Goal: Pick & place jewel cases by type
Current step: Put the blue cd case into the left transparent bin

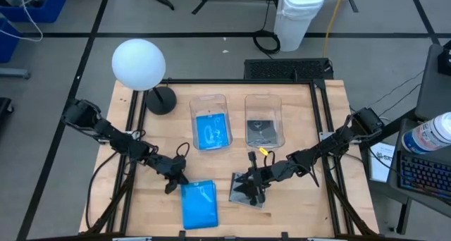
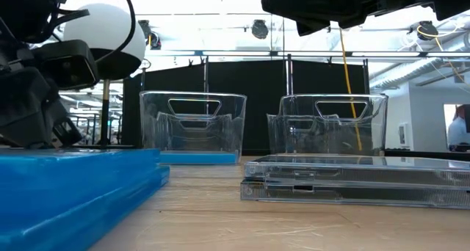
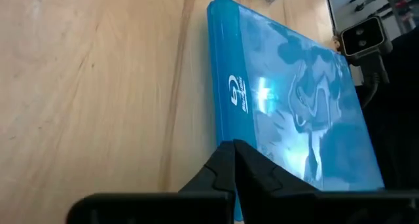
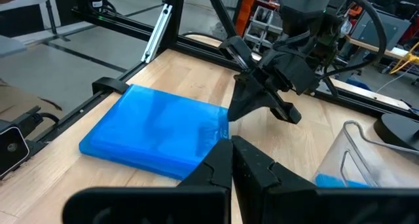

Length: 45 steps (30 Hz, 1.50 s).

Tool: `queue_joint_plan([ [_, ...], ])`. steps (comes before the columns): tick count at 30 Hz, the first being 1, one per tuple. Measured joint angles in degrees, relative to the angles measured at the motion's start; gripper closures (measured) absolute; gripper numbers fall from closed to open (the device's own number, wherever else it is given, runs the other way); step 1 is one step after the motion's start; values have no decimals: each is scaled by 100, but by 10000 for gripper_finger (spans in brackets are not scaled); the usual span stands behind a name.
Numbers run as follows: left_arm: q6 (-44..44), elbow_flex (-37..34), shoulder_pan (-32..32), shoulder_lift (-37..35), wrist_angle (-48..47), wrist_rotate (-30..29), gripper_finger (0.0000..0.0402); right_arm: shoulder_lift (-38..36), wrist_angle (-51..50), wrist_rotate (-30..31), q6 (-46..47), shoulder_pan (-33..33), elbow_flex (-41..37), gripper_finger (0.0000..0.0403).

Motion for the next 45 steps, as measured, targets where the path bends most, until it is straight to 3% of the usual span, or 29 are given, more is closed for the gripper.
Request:
queue_joint_plan([
  [10, 182, -15, -8, -368, -131, 326, 397, 0, -38, 0, -18, 1, 0, 403],
  [17, 246, -15, -16, -1188, -781, -28, 382, 0, -485, 24, -341, 214, 313, 403],
  [21, 225, -13, -31, -1473, -874, -53, 381, 254, -1546, 25, -388, 612, 1091, 403],
  [26, 325, -13, -70, -1498, -920, -264, 381, 1211, -2672, -33, 189, 951, 2289, 403],
  [30, 330, -13, -66, -1473, -911, -464, 380, 2110, -2753, -682, 349, 965, 3118, 403],
  [35, 340, -11, -66, -1475, -911, -484, 380, 2973, -2972, -919, 327, 872, 4266, 403],
  [45, 575, -7, -65, -1475, -923, -501, 380, 3887, -3985, -1941, 890, 532, 5659, 403],
])
